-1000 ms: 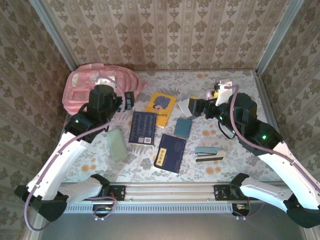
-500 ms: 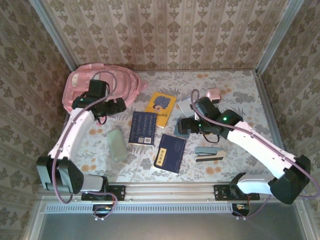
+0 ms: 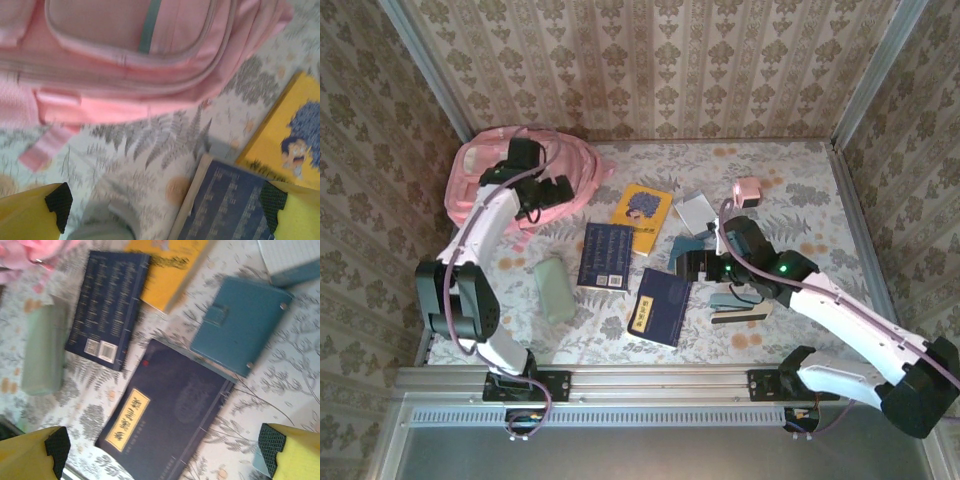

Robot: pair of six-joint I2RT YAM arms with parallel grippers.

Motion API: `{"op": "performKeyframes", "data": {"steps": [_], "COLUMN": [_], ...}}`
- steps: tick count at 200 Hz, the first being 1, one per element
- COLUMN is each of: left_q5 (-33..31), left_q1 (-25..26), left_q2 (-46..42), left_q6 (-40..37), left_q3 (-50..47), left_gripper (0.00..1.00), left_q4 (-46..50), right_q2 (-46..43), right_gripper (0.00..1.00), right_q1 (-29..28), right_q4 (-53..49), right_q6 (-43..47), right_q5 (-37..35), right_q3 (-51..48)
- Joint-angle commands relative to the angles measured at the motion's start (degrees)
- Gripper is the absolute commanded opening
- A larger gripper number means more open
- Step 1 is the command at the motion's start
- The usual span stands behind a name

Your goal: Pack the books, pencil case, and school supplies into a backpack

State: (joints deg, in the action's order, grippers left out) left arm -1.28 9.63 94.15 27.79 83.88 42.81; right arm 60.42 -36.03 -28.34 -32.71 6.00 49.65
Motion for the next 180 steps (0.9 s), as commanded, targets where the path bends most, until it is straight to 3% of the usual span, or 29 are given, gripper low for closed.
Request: {"op": "performKeyframes", "data": {"steps": [1, 34, 93, 118, 141, 180], "left_q5": [1.1, 16.8, 23.8, 30.0, 28.4, 27.3], "left_q1": [-2.2, -6.4, -10.2, -10.3, -9.9, -10.2], "left_q2": [6.9, 18.7, 31.7, 36.2, 40.5, 40.2], "left_q6": [-2.6, -4.3, -1.8, -2.3, -4.3, -4.1], "left_q3": [7.4, 19.6, 30.8, 36.0, 42.1, 38.7], "left_gripper": [0.98, 0.85, 0.84, 0.79, 0.77, 0.76], "left_q4": [-2.8, -4.2, -7.3, -6.5, -0.3, -2.6], "right_q2": [-1.7, -5.1, -7.4, -7.8, -7.3, -5.7], "right_gripper": [0.97, 0.96, 0.97, 0.97, 0.96, 0.95], "right_q1": [0.0, 0.0, 0.1, 0.0, 0.0, 0.0], "right_q4": [4.2, 5.6, 3.6, 4.4, 5.5, 5.6], "right_q6": [1.5, 0.0, 0.2, -0.6, -1.4, -0.6], "right_q5": [3.0, 4.9, 6.0, 6.4, 7.3, 7.2], "right_q3": [-0.2, -1.9, -3.3, -4.3, -4.2, -2.2]}}
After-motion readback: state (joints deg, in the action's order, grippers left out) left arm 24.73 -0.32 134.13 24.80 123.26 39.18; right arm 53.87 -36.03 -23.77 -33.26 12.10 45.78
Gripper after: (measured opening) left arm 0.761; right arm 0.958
